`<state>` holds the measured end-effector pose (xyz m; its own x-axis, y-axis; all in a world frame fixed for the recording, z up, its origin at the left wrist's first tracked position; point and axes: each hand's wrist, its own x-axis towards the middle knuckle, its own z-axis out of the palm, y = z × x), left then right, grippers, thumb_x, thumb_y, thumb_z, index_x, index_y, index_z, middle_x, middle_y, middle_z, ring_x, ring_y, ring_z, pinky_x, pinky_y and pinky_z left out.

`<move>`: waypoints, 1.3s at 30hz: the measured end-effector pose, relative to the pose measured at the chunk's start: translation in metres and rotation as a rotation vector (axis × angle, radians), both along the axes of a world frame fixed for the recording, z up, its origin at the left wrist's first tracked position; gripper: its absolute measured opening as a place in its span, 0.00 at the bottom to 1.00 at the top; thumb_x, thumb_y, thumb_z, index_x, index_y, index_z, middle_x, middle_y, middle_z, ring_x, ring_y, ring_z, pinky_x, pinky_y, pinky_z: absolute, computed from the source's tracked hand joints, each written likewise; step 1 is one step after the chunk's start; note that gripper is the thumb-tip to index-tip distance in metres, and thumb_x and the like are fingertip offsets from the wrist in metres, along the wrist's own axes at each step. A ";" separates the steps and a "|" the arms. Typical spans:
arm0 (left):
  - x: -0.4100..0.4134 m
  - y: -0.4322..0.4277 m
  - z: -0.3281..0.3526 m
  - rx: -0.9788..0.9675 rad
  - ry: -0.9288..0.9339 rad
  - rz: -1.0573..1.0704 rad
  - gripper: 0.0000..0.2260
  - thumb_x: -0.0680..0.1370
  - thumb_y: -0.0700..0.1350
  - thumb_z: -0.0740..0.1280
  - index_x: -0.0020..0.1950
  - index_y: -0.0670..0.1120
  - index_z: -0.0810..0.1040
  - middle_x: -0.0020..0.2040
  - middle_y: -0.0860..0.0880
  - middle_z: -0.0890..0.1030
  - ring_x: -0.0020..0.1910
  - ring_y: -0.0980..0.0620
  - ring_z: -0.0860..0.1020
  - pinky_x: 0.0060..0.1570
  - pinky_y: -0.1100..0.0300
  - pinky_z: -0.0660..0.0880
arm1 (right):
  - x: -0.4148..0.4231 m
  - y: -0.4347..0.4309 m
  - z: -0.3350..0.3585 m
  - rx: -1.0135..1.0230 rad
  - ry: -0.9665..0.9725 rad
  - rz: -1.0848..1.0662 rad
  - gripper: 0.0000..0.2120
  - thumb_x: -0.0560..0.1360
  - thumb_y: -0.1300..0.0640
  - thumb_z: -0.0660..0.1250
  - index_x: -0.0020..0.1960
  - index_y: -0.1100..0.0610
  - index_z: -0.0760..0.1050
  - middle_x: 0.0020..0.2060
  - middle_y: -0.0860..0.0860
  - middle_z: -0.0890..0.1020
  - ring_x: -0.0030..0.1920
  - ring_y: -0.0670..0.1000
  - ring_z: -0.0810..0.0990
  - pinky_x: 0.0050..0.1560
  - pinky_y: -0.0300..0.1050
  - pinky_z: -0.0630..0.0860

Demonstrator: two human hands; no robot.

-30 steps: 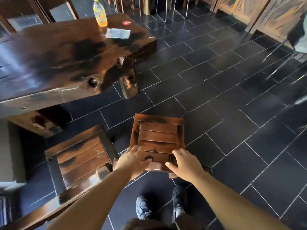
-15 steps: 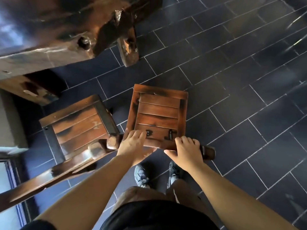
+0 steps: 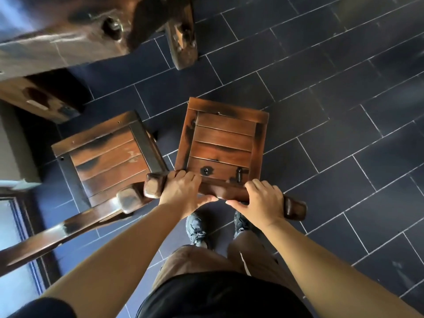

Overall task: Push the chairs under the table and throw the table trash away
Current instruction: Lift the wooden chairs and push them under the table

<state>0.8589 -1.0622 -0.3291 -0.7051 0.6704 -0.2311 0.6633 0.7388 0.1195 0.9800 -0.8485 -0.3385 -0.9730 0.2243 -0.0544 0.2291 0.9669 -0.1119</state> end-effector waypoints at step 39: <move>-0.012 0.045 -0.003 0.067 -0.024 0.624 0.26 0.68 0.68 0.70 0.46 0.45 0.80 0.44 0.46 0.84 0.49 0.41 0.79 0.55 0.46 0.71 | -0.150 0.078 0.000 -0.018 -0.051 0.536 0.34 0.65 0.21 0.55 0.45 0.48 0.80 0.41 0.45 0.81 0.43 0.52 0.80 0.44 0.48 0.74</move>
<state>0.8473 -1.0169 -0.3316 -0.9635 0.1473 -0.2233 0.1057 0.9764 0.1881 0.8299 -0.7702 -0.3387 -0.9467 -0.3049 -0.1039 -0.2909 0.9478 -0.1309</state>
